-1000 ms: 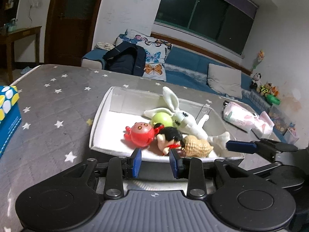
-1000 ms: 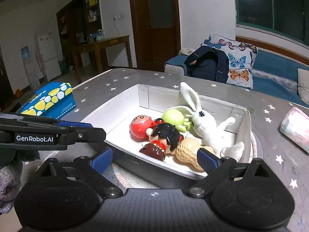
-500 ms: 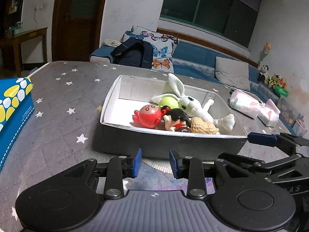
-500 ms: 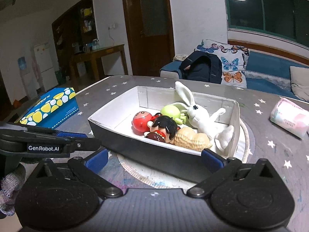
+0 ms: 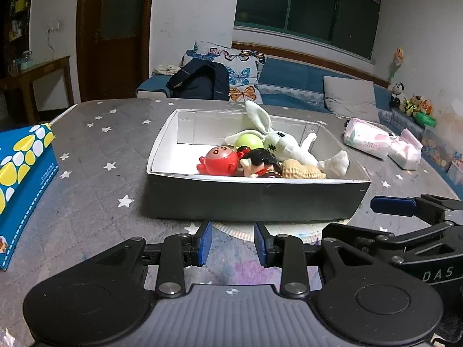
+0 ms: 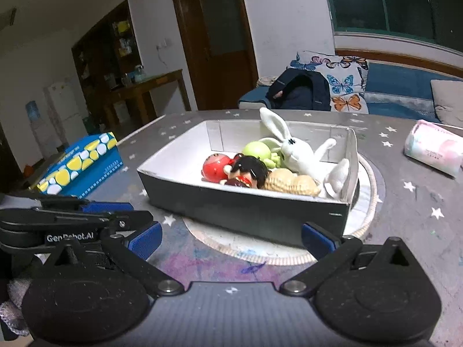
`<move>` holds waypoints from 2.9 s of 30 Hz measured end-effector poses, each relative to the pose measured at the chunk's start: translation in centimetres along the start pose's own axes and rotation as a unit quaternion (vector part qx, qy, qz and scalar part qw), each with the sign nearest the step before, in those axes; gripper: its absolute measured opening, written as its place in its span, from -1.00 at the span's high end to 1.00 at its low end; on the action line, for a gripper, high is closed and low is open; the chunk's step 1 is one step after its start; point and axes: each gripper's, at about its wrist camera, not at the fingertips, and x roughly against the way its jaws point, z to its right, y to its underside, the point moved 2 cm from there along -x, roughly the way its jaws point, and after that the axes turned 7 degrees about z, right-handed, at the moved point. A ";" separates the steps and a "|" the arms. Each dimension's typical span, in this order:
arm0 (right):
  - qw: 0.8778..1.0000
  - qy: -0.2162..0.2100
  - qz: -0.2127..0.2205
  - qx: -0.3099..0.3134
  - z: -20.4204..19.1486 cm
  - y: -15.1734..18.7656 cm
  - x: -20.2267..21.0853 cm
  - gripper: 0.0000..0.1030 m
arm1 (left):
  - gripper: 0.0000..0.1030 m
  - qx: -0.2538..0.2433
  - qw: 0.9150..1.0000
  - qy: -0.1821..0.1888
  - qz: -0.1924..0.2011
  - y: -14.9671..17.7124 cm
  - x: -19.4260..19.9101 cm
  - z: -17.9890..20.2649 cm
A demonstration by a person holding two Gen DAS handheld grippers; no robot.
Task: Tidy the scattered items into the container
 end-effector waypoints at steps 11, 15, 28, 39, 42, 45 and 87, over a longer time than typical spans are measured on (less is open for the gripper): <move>1.000 0.008 -0.025 0.001 -1.3 2.0 -0.3 -1.00 | 0.35 -0.008 1.000 -0.027 -0.013 1.3 -0.2 0.2; 0.999 0.011 -0.034 -0.010 -1.4 2.5 -0.5 -1.00 | 0.35 -0.004 0.999 -0.036 -0.018 1.8 -0.3 0.0; 0.998 0.037 -0.049 -0.022 -1.2 3.1 -1.2 -1.00 | 0.35 0.001 0.998 -0.049 -0.035 2.5 -1.0 -0.4; 0.997 0.045 -0.061 -0.020 -1.2 3.4 -1.9 -1.00 | 0.35 -0.003 0.997 -0.065 -0.046 2.7 -1.7 -0.5; 0.996 0.049 -0.065 -0.020 -1.1 3.5 -2.2 -1.00 | 0.35 -0.007 0.996 -0.073 -0.048 2.8 -1.9 -0.5; 0.996 0.050 -0.068 -0.020 -1.1 3.5 -2.4 -1.00 | 0.35 -0.008 0.996 -0.078 -0.051 2.8 -2.1 -0.5; 0.991 0.084 -0.100 -0.018 0.2 2.6 -5.6 -1.00 | 0.34 -0.021 0.992 -0.101 -0.075 1.4 -5.6 -0.8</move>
